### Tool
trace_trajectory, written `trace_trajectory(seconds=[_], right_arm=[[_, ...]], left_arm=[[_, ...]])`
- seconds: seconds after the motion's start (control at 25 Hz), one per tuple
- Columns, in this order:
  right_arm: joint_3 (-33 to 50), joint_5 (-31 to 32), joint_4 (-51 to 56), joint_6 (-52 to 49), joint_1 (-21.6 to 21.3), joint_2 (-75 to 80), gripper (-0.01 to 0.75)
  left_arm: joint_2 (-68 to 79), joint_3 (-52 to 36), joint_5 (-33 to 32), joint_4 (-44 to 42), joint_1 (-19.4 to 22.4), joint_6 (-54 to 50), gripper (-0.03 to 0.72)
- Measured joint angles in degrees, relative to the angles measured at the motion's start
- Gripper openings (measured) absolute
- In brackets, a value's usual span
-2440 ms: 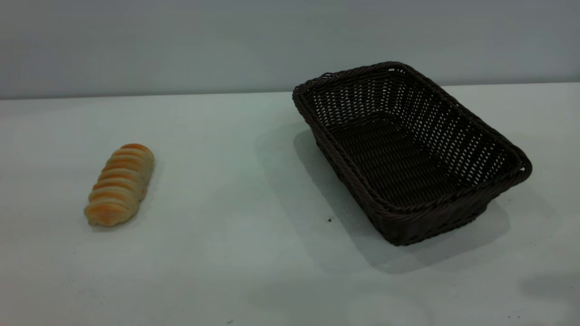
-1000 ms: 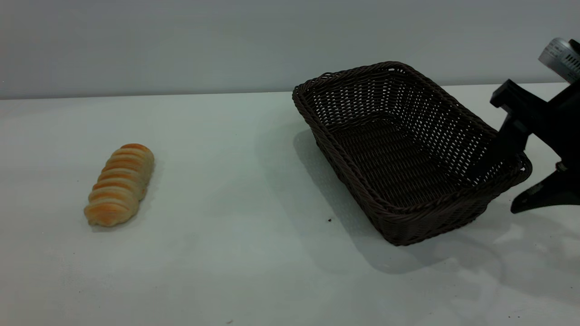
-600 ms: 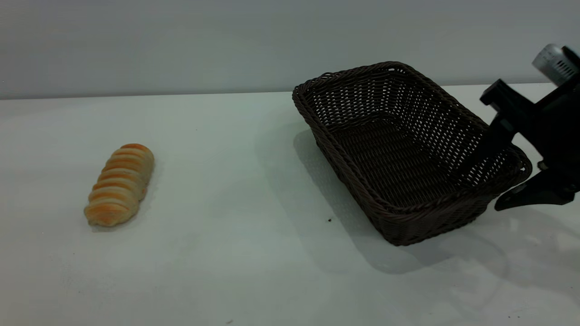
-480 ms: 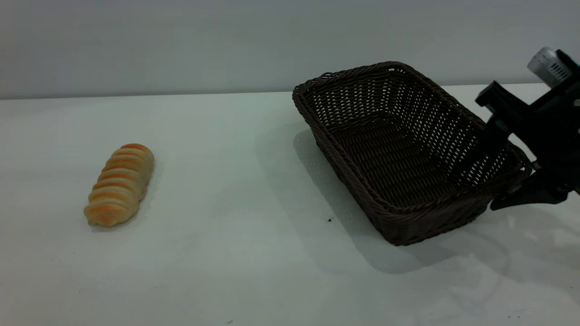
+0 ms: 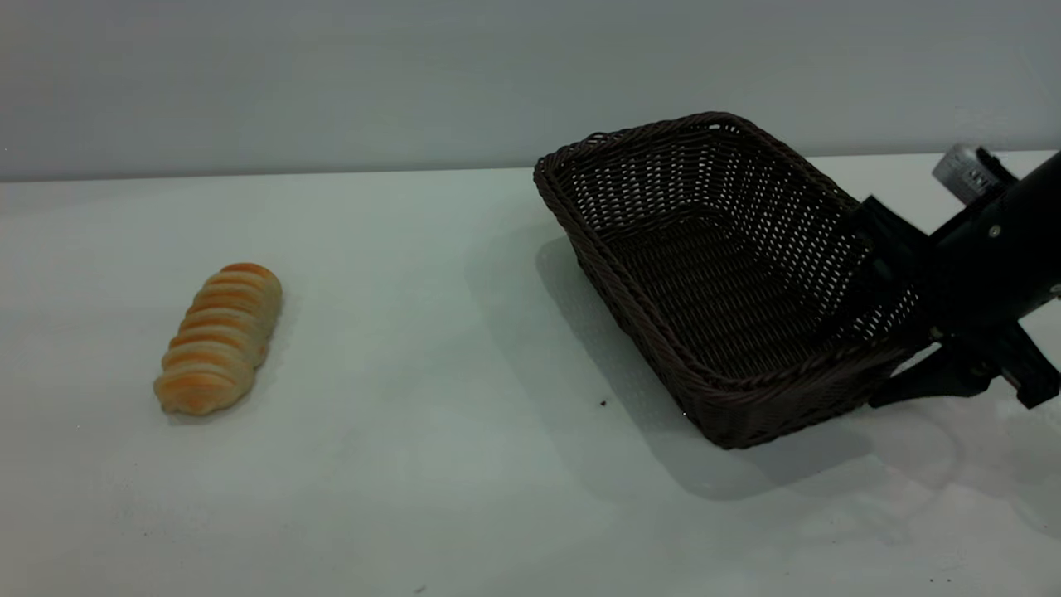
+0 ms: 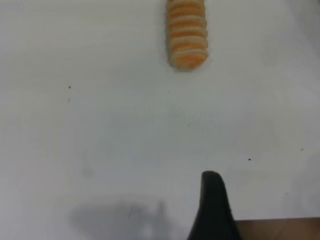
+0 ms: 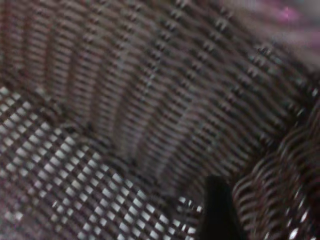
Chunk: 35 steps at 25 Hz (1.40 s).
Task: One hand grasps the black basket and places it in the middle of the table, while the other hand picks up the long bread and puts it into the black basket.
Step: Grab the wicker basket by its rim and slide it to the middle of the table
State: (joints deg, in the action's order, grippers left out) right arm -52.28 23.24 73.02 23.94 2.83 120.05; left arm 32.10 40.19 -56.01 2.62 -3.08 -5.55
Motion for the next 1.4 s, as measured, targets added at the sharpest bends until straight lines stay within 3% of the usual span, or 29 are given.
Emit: trace_trajectory(seconds=[0.28, 0.52, 0.8, 1.12, 1.4], right_arm=[[-0.5, -0.3, 0.4, -0.4, 0.0, 0.8, 0.276], [-1.4, 1.8, -1.9, -0.3, 0.0, -1.4, 0.261], [-11.1, 12.3, -14.2, -4.1, 0.7, -2.5, 0.26], [-21.6, 19.6, -39.2, -14.9, 6.7, -1.2, 0.26], [-30.9, 24.8, -42.4, -14.2, 12.7, 6.9, 0.258]], left_arm=[[0.0, 0.0, -0.3, 0.0, 0.0, 0.0, 0.563], [0.0, 0.0, -0.8, 0.0, 0.0, 0.0, 0.563], [0.0, 0.0, -2.6, -0.2, 0.0, 0.0, 0.563], [0.0, 0.0, -3.0, -0.3, 0.0, 0.0, 0.563], [0.0, 0.0, -3.2, -0.3, 0.0, 0.0, 0.563]])
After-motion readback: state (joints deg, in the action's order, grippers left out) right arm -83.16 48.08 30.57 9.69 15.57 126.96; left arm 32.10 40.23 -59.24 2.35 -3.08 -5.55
